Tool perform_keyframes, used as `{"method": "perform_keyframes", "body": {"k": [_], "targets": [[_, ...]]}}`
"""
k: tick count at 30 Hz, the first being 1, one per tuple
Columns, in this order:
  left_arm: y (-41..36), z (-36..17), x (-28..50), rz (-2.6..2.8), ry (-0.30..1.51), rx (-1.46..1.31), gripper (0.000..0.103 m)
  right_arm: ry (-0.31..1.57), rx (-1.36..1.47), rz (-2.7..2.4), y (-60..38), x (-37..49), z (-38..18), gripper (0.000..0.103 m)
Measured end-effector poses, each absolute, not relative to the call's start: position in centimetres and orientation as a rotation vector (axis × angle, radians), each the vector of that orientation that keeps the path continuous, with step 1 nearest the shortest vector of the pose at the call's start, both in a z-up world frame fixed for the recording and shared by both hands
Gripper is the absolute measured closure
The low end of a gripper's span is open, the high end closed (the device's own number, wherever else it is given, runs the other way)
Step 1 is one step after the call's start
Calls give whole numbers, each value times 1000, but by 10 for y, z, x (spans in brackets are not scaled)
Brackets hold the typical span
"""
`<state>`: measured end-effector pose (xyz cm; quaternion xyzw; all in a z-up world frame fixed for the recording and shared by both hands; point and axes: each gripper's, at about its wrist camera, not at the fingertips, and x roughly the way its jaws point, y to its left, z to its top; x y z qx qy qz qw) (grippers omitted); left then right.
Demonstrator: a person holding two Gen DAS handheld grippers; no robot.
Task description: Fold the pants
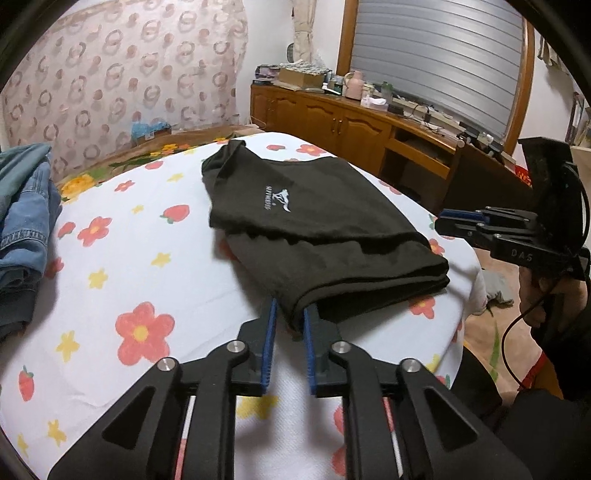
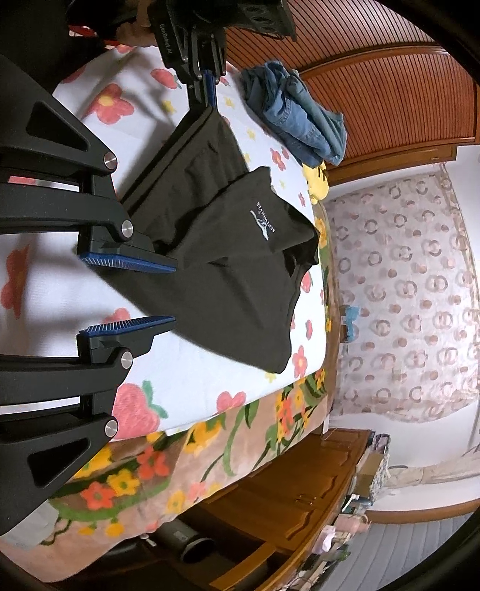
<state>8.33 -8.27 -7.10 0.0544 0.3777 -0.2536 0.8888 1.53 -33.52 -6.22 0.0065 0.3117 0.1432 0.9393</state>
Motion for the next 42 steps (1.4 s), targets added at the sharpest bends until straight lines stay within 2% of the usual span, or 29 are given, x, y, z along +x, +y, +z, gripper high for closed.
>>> {"method": "perform_keyframes", "body": {"k": [2,4,6,8,11,19,24,42], "targets": [[-80,-69,84,-515,777,109,72,631,7,298,-334,17,-61,78],[-75,-66,87,-504,764,95,56,626,0,306,-332,18,-60,78],[-69,-65,91,-495,758,86,53,622,-7,315,-329,21,-60,78],[-66,-65,94,-477,750,92,31,619,-14,324,-326,24,-59,78],[-58,-63,99,-460,734,90,22,616,-29,342,-321,28,-59,78],[-36,-64,129,-389,738,79,21,613,-66,404,-301,51,-55,71],[-25,-67,149,-359,746,71,21,618,-99,455,-285,71,-52,64],[4,-88,174,-281,783,11,21,702,-202,612,-243,114,-67,62]]}}
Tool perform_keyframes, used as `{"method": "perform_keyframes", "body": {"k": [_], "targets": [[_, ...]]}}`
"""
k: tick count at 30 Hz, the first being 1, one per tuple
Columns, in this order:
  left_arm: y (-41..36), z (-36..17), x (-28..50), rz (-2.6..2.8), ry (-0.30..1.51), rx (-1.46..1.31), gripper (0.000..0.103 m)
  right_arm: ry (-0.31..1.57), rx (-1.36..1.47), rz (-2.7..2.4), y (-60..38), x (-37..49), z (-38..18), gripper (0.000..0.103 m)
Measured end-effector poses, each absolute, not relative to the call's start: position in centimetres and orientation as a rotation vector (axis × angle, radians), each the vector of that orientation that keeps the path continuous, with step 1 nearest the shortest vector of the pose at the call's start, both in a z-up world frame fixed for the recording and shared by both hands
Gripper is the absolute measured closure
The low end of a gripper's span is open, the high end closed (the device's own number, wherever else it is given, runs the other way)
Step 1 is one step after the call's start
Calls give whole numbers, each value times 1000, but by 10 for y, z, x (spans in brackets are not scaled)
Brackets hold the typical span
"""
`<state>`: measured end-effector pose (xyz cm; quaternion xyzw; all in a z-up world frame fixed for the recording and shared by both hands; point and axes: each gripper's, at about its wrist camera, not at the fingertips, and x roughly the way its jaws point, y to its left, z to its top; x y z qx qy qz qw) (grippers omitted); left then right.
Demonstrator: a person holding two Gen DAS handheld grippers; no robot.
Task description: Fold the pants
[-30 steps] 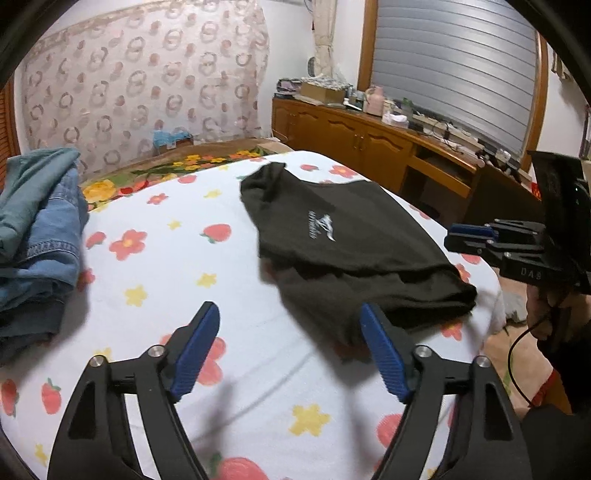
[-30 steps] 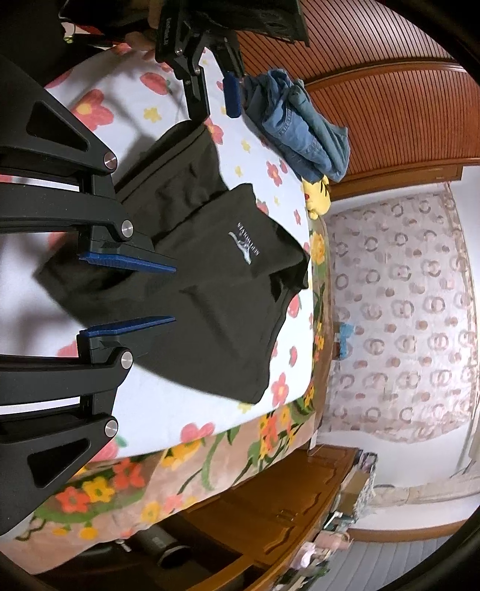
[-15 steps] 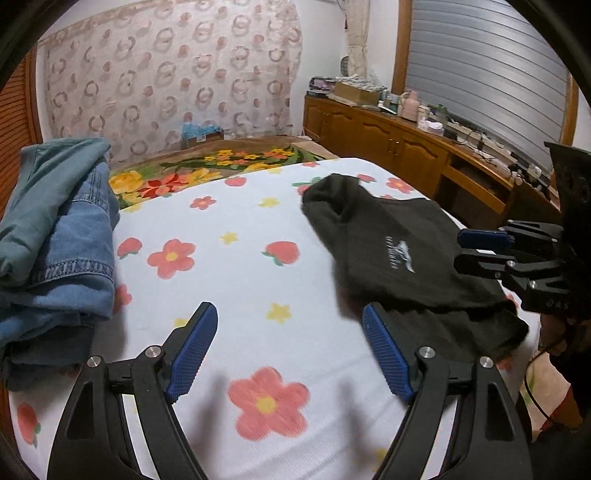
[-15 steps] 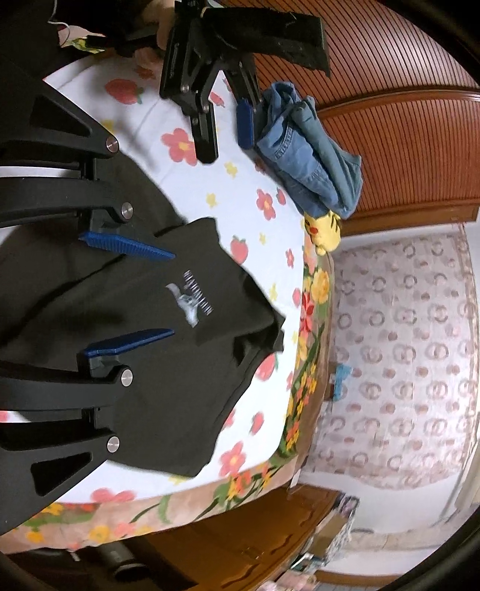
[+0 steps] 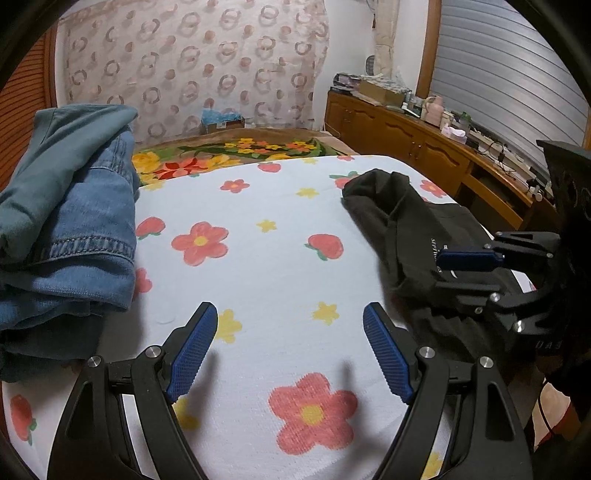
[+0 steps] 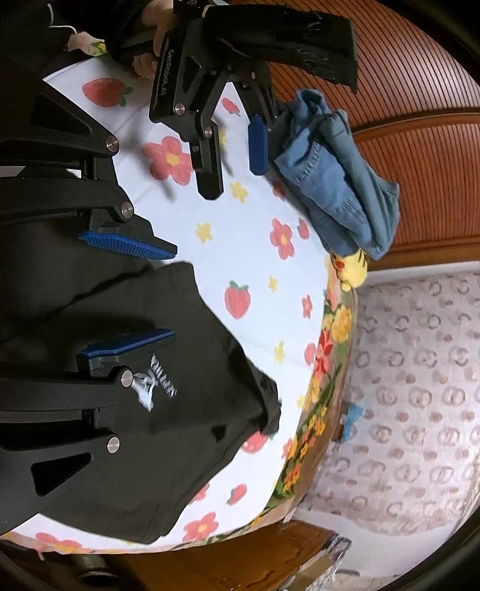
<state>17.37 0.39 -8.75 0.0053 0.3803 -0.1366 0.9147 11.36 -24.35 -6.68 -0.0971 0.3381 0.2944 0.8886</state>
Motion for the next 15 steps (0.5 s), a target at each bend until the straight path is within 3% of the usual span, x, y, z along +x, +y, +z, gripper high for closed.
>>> {"method": "perform_keyframes", "body": {"k": [8,9,10,13,15], "targets": [[5,-90,176,-276,783,18,21,739,-233,596,-235,127,-70,65],[5,-91,176,-276,785,19,21,738,-234,592,-235,127,-69,79],[5,-91,176,-276,785,20,21,737,-235,589,-233,130,-67,85],[4,-91,176,-277,783,23,21,711,-218,580,-234,131,-59,97],[5,-91,176,-277,787,26,21,686,-208,560,-236,132,-52,98]]}}
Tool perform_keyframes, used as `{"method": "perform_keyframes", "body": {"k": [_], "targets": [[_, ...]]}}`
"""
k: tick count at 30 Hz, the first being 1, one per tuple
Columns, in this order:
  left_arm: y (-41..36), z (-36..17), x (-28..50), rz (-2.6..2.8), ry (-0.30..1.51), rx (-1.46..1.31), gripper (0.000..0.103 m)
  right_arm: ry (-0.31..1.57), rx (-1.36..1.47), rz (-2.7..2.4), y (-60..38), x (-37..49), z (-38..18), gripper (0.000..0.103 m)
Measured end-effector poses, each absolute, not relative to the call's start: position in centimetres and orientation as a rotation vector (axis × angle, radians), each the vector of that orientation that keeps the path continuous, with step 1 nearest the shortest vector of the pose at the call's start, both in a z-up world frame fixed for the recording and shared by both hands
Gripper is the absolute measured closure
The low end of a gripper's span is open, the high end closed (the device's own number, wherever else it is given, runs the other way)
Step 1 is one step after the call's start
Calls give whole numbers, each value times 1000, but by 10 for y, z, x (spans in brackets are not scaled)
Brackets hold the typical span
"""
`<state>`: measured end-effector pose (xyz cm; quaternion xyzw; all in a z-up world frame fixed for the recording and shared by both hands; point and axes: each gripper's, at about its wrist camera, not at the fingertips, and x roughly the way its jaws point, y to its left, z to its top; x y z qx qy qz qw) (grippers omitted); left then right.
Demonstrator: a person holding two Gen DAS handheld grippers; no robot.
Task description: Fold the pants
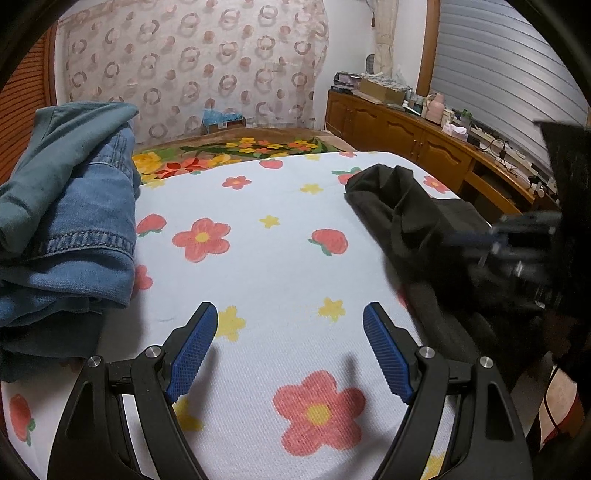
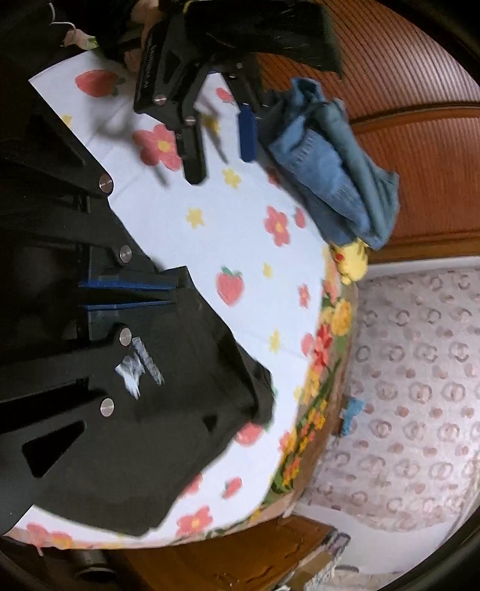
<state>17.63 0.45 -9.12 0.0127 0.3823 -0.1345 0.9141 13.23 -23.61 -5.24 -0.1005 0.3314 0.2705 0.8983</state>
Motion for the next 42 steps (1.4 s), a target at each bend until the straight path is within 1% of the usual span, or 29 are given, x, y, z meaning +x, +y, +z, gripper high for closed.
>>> {"method": "perform_keyframes", "body": {"k": [6,13,17,26,28,29,32,33,35,37,39,42], "targets": [[3,-91,176,-273,791,37,21,617,-151,452,-280,132,-30,99],[4,-94,178,-262,807,36,21,593,-124,303,-323,134,-26,99],[4,-94,178,-257,811,38,21,617,-113,225,-340,140,-36,99],[3,-96,181,-252,819,47,21,717,-127,134,-329,161,-58,99],[2,-97,181,-251,820,49,21,729,-121,129,-330,163,-56,90],[3,-97,180,-250,820,50,21,728,-118,120,-329,164,-55,81],[2,-97,181,-248,823,52,21,709,-108,116,-324,161,-47,79],[2,-98,181,-247,825,53,21,704,-102,117,-329,163,-44,75],[1,-98,182,-246,826,54,21,690,-84,135,-330,159,-43,72],[1,-98,182,-245,827,54,21,687,-74,172,-330,153,-47,69],[1,-98,182,-245,829,55,21,699,-87,203,-333,152,-54,64],[1,-99,182,-243,832,55,21,742,-127,218,-335,164,-66,62]]}}
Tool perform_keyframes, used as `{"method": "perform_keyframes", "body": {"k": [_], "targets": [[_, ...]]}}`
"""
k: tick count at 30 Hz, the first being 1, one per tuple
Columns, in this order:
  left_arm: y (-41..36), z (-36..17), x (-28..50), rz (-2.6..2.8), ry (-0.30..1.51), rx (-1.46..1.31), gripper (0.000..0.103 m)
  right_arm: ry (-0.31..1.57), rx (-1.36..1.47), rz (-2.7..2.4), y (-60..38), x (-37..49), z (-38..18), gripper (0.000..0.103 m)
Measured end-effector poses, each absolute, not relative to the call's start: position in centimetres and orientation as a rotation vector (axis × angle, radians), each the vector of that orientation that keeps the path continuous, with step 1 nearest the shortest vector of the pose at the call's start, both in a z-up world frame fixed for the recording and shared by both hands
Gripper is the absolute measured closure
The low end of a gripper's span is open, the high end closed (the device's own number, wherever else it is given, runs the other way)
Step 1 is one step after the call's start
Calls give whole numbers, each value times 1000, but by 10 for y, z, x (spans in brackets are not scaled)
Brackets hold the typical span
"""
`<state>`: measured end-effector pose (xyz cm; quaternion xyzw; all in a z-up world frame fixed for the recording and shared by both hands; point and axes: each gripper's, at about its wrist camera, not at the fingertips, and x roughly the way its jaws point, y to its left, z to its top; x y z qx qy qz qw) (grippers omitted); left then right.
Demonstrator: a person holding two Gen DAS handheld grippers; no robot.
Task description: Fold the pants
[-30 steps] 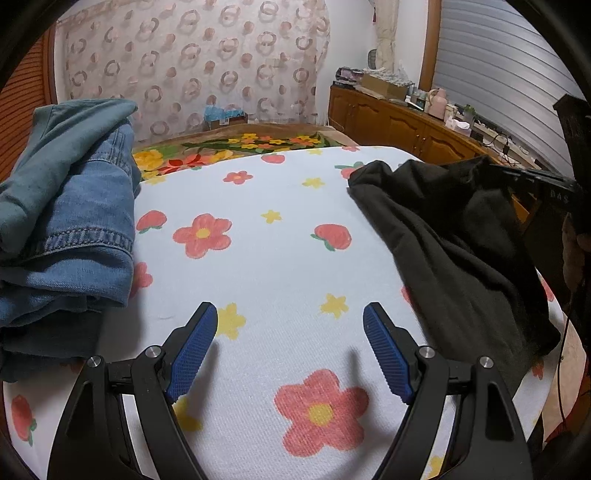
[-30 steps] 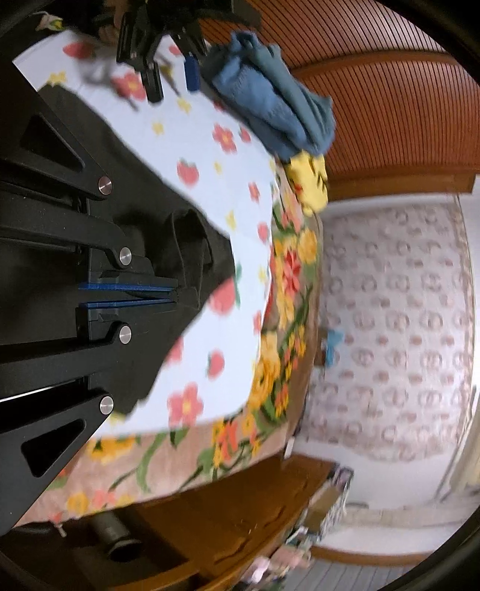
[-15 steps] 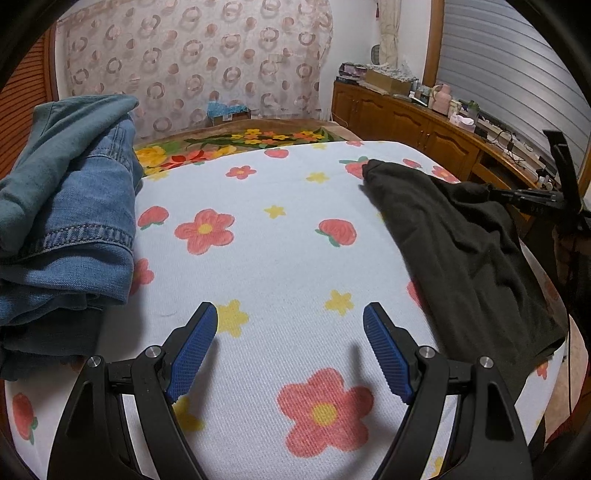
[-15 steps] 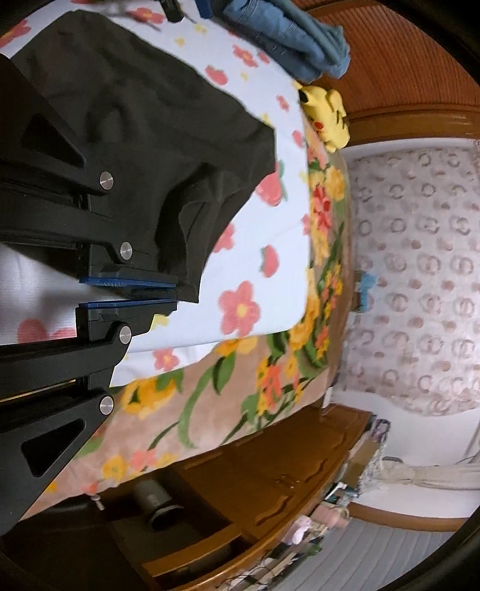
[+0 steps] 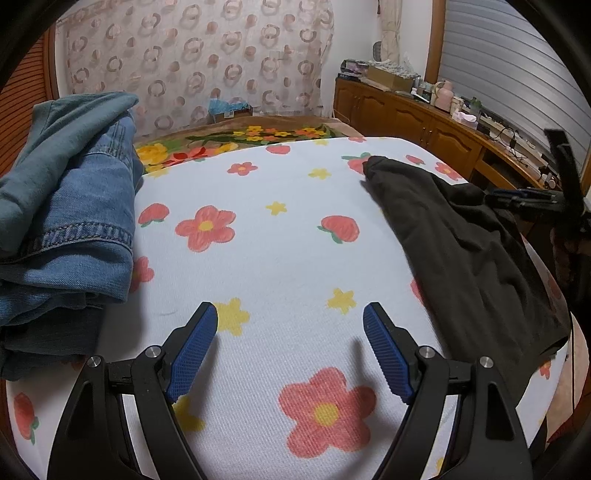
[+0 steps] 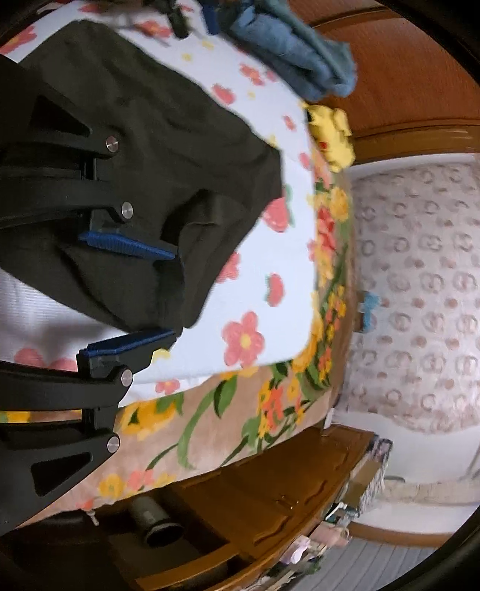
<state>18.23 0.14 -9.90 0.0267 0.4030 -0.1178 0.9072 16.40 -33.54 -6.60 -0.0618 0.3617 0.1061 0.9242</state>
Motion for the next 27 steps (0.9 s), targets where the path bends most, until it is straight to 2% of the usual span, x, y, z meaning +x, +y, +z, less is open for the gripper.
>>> {"method": "perform_keyframes", "body": {"k": [5,6,9,17,19,20,27], "targets": [[2,-100,183,-241,837,52,21,764,-126,187,-342,174,-70,62],[1,-100,183,-240,840,52,21,762,-127,177,-345,175,-70,77],[2,-101,183,-240,845,52,21,764,-117,195,-351,178,-70,100],[1,-102,183,-235,849,58,21,697,-54,117,-370,177,-66,99],[0,-101,182,-233,845,68,21,697,-48,132,-368,174,-67,89],[-1,-101,182,-233,841,75,21,695,-56,118,-367,172,-67,79],[-17,-90,169,-264,790,106,21,652,-25,176,-363,138,-59,72]]}}
